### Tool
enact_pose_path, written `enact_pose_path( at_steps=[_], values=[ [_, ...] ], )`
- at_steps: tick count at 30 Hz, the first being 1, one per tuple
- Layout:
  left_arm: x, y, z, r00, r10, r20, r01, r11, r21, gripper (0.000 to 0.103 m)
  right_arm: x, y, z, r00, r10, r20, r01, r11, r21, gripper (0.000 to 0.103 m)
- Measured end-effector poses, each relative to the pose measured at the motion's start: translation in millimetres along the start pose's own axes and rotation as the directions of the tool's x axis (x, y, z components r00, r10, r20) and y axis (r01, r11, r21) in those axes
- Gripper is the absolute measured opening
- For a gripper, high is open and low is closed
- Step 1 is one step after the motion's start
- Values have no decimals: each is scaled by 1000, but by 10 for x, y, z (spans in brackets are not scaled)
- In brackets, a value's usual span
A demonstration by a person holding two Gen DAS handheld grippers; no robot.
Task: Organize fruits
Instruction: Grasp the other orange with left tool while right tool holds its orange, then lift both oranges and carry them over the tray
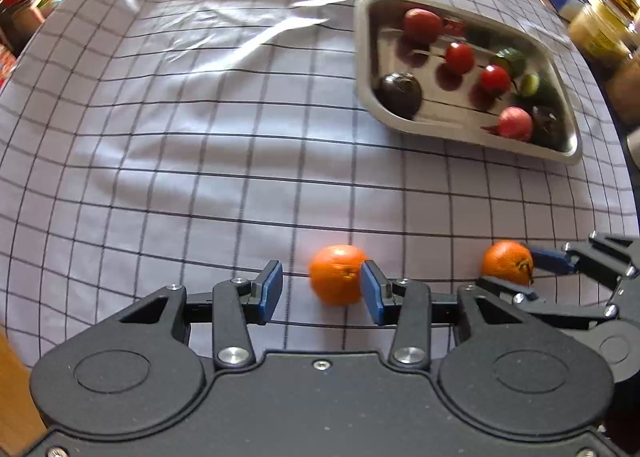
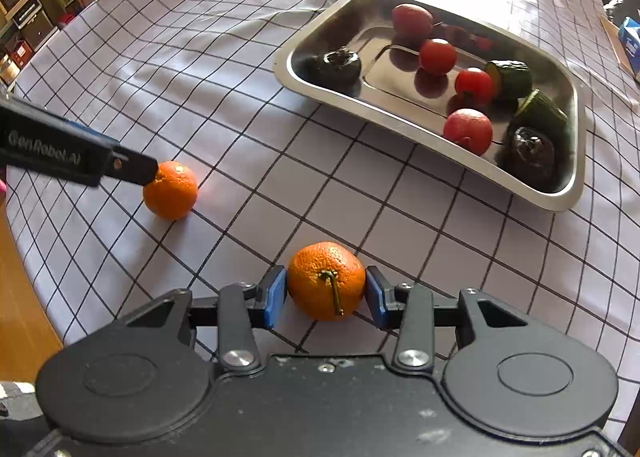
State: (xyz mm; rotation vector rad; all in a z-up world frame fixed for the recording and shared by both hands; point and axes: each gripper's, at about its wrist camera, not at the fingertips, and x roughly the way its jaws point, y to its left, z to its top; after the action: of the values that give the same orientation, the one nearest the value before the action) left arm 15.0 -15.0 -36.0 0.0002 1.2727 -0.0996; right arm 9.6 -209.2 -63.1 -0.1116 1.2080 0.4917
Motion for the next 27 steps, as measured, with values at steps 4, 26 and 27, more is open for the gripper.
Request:
enact_pose_path(
  at_steps=[4, 26, 27],
  values=[
    [113, -103, -13, 1000, 6, -22, -5, 999, 36, 53, -80, -94, 0, 1000, -9, 10, 9, 999, 46, 43],
    [409, -139, 43, 992, 44, -118, -43, 999, 15, 48, -139, -470, -52, 995, 45, -92, -17, 959, 282, 43],
    [410, -137, 47, 991, 43, -123, -42, 999, 12, 48, -132, -489, -52, 993, 48, -107, -14, 955, 297, 43]
  ],
)
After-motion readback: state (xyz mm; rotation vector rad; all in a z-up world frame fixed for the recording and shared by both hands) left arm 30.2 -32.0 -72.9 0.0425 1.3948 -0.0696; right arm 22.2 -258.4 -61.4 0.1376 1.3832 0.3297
